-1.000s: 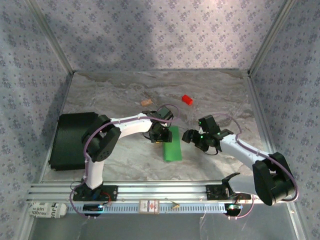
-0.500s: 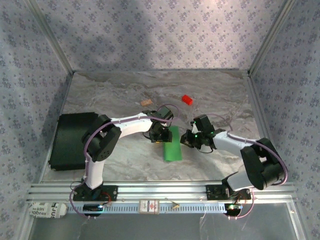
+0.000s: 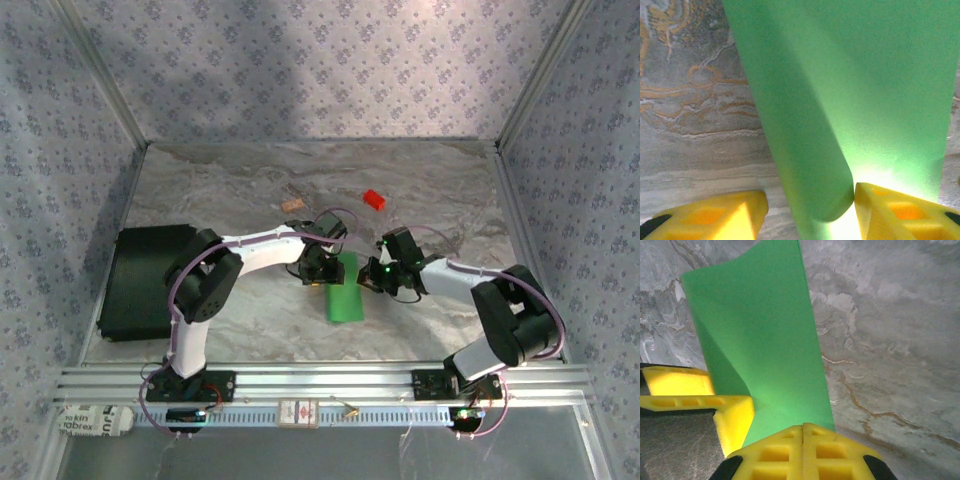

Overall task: Fold a paper plane with a square sheet of paper (pick it up from the middle)
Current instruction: Hold the square sheet of paper at the center of the table.

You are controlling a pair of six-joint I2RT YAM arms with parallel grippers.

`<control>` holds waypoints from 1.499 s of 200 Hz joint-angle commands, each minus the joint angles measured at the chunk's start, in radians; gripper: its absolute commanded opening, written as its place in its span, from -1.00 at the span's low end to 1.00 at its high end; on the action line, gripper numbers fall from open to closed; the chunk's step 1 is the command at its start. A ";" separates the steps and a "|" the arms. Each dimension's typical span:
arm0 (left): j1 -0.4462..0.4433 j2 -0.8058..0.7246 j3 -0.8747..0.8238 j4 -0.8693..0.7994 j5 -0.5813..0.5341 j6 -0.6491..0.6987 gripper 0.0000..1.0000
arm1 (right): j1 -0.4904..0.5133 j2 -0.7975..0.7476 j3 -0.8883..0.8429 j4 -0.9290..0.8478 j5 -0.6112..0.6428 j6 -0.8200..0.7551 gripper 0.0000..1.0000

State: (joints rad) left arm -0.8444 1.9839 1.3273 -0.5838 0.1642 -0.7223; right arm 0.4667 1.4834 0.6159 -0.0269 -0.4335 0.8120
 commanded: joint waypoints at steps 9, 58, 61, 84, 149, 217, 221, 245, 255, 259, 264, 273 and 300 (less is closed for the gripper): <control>0.001 0.119 -0.056 0.065 -0.049 0.029 0.07 | -0.011 -0.042 0.004 -0.006 -0.023 -0.010 -1.00; 0.002 0.122 -0.054 0.065 -0.048 0.030 0.07 | 0.031 0.036 0.041 0.025 -0.067 -0.015 -1.00; 0.002 0.122 -0.054 0.067 -0.048 0.029 0.07 | 0.033 0.043 0.044 0.027 -0.066 -0.014 -1.00; 0.001 0.126 -0.056 0.067 -0.046 0.029 0.07 | 0.038 0.078 0.044 0.077 -0.088 0.003 -1.00; 0.002 0.115 -0.055 0.070 -0.036 0.027 0.07 | 0.028 0.131 -0.010 -0.002 0.002 -0.052 -1.00; 0.007 -0.063 -0.013 0.068 0.015 0.009 0.16 | -0.003 0.142 -0.027 -0.044 0.019 -0.088 -1.00; 0.007 -0.077 -0.017 0.071 0.016 0.008 0.16 | -0.003 0.140 -0.024 -0.048 0.019 -0.093 -1.00; 0.025 -0.167 -0.060 0.119 0.050 -0.017 0.08 | -0.003 0.144 -0.003 -0.071 0.014 -0.117 -1.00; 0.035 -0.202 -0.092 0.161 0.087 -0.025 -0.02 | -0.003 0.150 0.005 -0.084 0.019 -0.121 -1.00; 0.038 -0.217 -0.104 0.180 0.105 -0.028 -0.09 | -0.004 0.150 0.008 -0.089 0.019 -0.123 -1.00; 0.044 -0.233 -0.126 0.206 0.124 -0.035 -0.19 | -0.003 0.150 0.012 -0.098 0.019 -0.123 -1.00; 0.057 -0.257 -0.165 0.272 0.174 -0.054 -0.38 | -0.004 0.146 0.015 -0.102 0.024 -0.119 -1.00; 0.095 -0.267 -0.267 0.500 0.345 -0.149 -0.87 | -0.003 0.149 0.014 -0.090 0.027 -0.114 -1.00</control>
State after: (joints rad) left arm -0.7765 1.7252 1.1351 -0.3126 0.3279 -0.7906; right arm 0.4725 1.5970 0.6422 0.0021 -0.4934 0.7170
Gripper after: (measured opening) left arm 0.172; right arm 0.052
